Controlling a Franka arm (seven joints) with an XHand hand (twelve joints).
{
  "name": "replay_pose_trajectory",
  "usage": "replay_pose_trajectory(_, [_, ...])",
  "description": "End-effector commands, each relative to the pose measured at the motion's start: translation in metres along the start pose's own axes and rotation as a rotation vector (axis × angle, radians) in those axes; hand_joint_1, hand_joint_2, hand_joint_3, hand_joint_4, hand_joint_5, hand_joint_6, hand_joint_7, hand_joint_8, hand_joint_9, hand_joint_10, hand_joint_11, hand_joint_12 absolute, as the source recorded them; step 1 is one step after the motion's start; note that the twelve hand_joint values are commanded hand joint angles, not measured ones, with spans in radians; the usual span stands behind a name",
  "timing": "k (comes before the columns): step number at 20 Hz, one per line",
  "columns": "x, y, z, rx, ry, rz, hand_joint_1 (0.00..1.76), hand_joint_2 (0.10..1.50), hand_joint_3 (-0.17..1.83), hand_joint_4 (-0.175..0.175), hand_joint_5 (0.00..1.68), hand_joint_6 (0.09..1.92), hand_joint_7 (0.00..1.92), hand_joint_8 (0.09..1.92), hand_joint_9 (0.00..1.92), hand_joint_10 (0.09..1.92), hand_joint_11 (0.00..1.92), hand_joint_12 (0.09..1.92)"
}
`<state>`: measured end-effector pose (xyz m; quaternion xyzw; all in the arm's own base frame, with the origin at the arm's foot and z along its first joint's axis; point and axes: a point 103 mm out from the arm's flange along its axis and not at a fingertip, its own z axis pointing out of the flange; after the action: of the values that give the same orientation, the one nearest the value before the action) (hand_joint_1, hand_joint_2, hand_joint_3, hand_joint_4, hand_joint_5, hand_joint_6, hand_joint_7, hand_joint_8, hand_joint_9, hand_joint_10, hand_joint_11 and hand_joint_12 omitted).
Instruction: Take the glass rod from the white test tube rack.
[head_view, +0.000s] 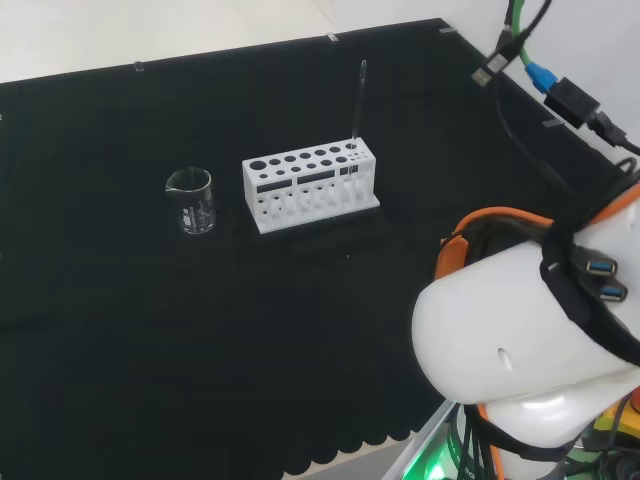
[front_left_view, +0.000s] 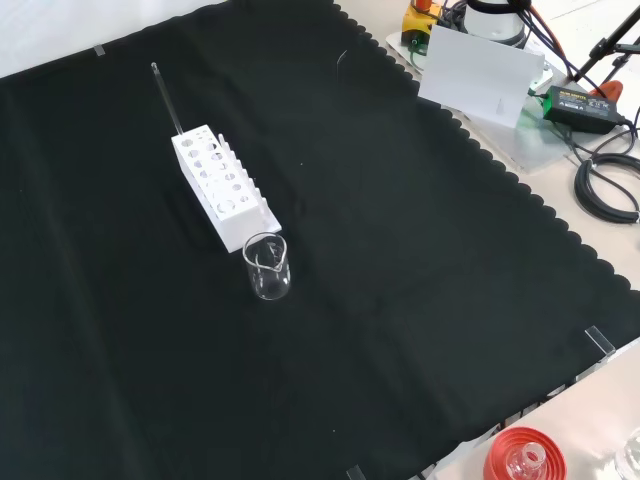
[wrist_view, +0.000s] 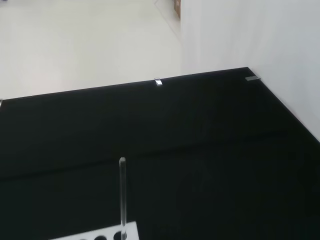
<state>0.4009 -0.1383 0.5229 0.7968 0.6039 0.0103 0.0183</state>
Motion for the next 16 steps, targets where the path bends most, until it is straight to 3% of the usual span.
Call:
replay_pose_trajectory(1, [-0.011, 0.052, 0.009, 0.013, 0.006, -0.021, 0.43, 1.21, -0.12, -0.030, 0.27, 0.09, 0.26, 0.79, 0.36, 0.89, 0.13, 1.48])
replay_pose_trajectory(8, [-0.011, 0.083, 0.028, 0.058, 0.013, -0.052, 0.44, 1.22, -0.13, -0.040, 0.31, 0.09, 0.32, 0.82, 0.43, 0.87, 0.22, 1.45])
replay_pose_trajectory(16, [0.010, 0.099, 0.056, 0.117, 0.012, -0.106, 0.44, 1.23, -0.14, -0.047, 0.34, 0.09, 0.38, 0.83, 0.48, 0.87, 0.26, 1.44])
